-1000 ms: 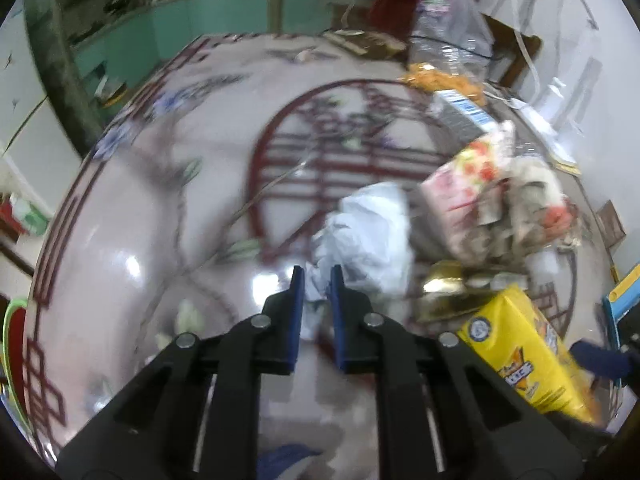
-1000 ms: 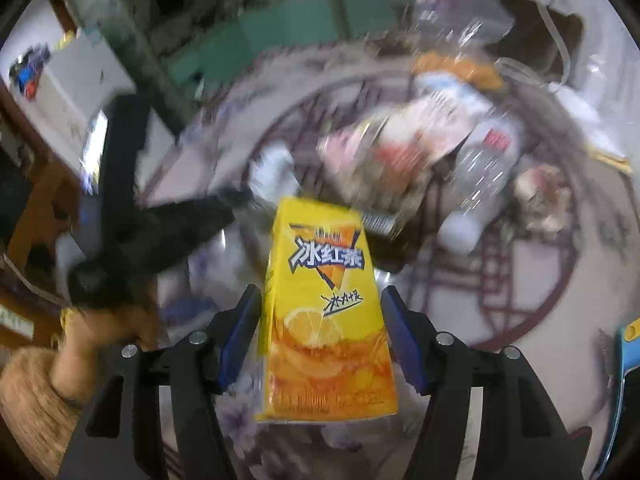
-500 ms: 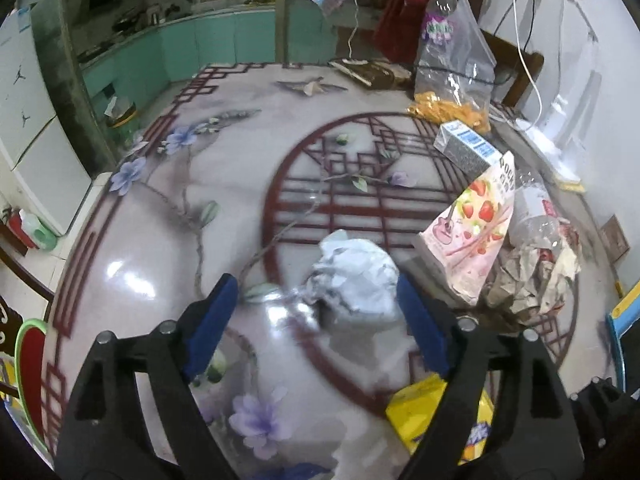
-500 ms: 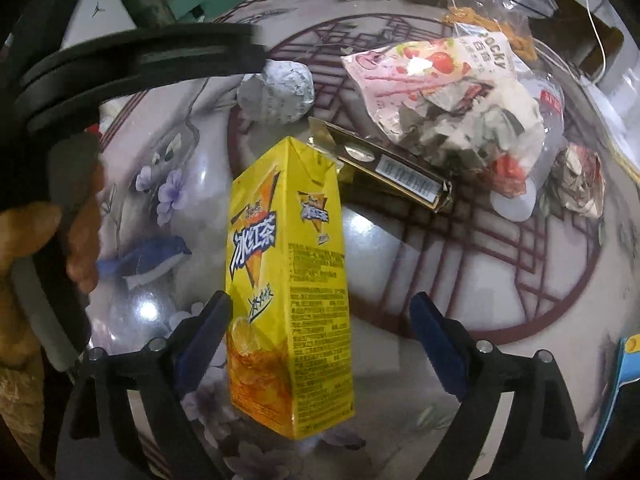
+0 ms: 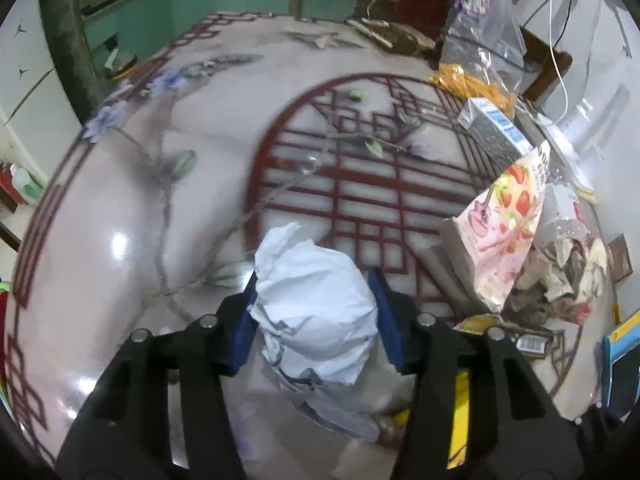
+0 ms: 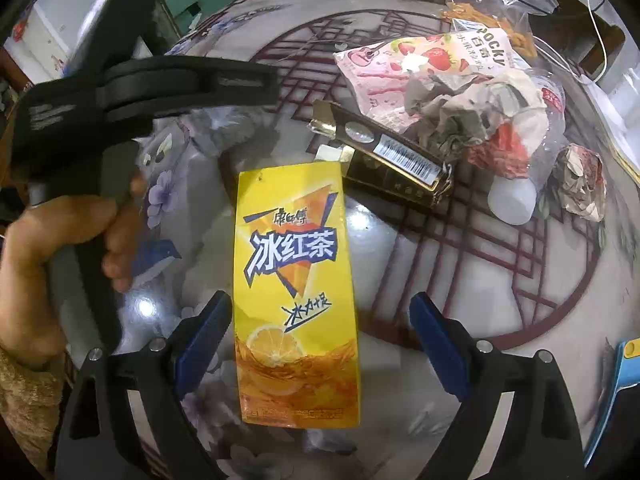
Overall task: Collect trash
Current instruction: 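Grasp the yellow iced-tea carton with the right tool while the left tool grasps crumpled white paper, then carry the carton and white paper with both tools to the red bucket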
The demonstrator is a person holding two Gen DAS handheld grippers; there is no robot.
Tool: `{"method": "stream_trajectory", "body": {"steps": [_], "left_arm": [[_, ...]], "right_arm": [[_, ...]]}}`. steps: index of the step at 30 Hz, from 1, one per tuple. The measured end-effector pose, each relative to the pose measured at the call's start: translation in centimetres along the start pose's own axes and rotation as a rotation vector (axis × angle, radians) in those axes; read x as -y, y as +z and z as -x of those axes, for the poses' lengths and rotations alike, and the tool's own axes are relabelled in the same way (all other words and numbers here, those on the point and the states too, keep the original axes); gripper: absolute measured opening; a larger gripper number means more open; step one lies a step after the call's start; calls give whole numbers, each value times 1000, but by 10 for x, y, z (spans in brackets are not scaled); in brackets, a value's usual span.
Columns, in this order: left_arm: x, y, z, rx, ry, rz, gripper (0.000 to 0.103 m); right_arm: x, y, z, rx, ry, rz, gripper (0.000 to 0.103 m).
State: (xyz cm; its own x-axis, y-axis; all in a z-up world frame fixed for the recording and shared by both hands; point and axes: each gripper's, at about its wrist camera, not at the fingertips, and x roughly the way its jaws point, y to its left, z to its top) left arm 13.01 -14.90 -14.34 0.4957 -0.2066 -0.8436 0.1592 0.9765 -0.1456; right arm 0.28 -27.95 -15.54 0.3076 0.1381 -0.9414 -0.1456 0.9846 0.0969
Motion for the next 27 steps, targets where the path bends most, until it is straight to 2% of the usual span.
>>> {"method": "stream_trajectory", "body": {"steps": [2, 5, 7, 9, 11, 16, 18, 20, 27], "left_arm": [[-9, -3, 15, 28, -5, 8, 50], [-18, -13, 47, 74, 1, -40, 50], [-26, -23, 76, 123, 28, -90, 50], [-34, -32, 103, 168, 57, -131, 50], [-48, -44, 134, 216, 95, -159, 50], [-85, -60, 185, 338, 150, -119, 51], [-95, -61, 195, 372, 168, -109, 51], [-102, -61, 200, 392, 174, -102, 51], [-123, -66, 215, 420, 141, -86, 52]], "right_arm": [[-5, 1, -2, 2, -20, 23, 87], [-15, 0, -4, 15, -49, 68, 83], [-20, -1, -6, 20, -61, 90, 73], [-23, -3, -9, 18, -85, 102, 58], [-25, -6, -10, 25, -109, 103, 58], [-41, -12, 10, 98, -133, 113, 58], [-49, -15, 23, 140, -150, 118, 57], [-56, -18, 33, 171, -127, 86, 57], [-81, -26, 66, 277, -52, -11, 57]]}}
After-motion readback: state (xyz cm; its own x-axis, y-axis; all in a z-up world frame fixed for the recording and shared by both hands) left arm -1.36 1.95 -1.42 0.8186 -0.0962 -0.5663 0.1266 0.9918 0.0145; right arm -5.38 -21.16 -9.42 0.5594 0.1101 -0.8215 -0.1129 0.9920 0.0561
